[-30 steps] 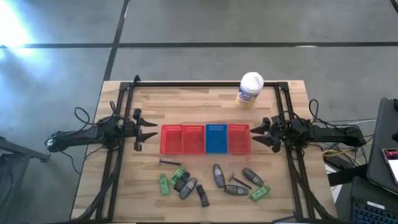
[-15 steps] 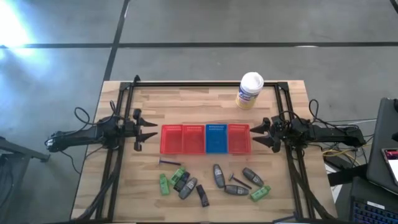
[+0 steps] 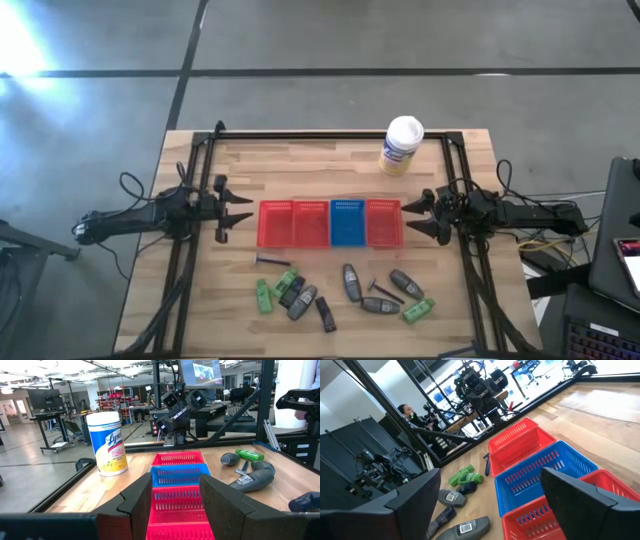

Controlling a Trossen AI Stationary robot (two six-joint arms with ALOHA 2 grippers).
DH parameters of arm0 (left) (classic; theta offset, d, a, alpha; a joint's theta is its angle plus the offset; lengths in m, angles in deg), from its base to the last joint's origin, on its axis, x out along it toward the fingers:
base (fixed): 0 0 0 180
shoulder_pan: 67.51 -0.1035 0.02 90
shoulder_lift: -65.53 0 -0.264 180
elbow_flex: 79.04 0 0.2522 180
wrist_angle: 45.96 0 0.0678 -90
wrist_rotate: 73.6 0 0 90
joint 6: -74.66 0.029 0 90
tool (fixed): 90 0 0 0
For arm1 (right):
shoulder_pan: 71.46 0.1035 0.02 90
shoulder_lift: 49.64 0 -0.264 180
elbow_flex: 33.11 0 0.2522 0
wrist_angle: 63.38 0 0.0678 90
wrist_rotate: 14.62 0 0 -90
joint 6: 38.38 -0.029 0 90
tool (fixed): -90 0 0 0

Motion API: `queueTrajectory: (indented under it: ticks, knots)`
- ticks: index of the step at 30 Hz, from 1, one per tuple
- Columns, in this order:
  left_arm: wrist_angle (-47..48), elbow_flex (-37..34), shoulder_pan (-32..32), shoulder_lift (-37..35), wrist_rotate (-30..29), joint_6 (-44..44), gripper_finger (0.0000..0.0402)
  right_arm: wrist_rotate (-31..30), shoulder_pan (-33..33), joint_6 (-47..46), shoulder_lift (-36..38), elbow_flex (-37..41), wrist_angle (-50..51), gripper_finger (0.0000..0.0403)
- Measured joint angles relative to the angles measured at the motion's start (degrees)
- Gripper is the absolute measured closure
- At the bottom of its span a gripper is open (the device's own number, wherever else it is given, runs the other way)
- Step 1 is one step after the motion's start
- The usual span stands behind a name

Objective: Pick & Place Travel size toiletries

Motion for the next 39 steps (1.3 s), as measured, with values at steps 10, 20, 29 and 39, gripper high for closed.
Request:
queueTrajectory:
  ticks: [10,20,29,39]
  knots:
    - [0.00,0.00,0.00,-0.01,0.02,0.01,0.0231,0.01,0.00,0.00,0.00,0.00,0.00,0.0044]
    - [0.00,-0.01,0.01,0.00,0.02,0.01,0.0231,0.00,0.00,0.00,0.00,-0.01,0.00,0.0064]
    - [0.00,0.00,0.01,-0.02,0.02,0.00,0.0232,0.02,0.00,-18.97,0.00,-0.01,-1.41,0.0092]
    - [0.00,-0.01,0.01,-0.01,0.01,0.01,0.0231,-7.67,0.00,-26.86,-0.01,-0.01,-1.05,0.0114]
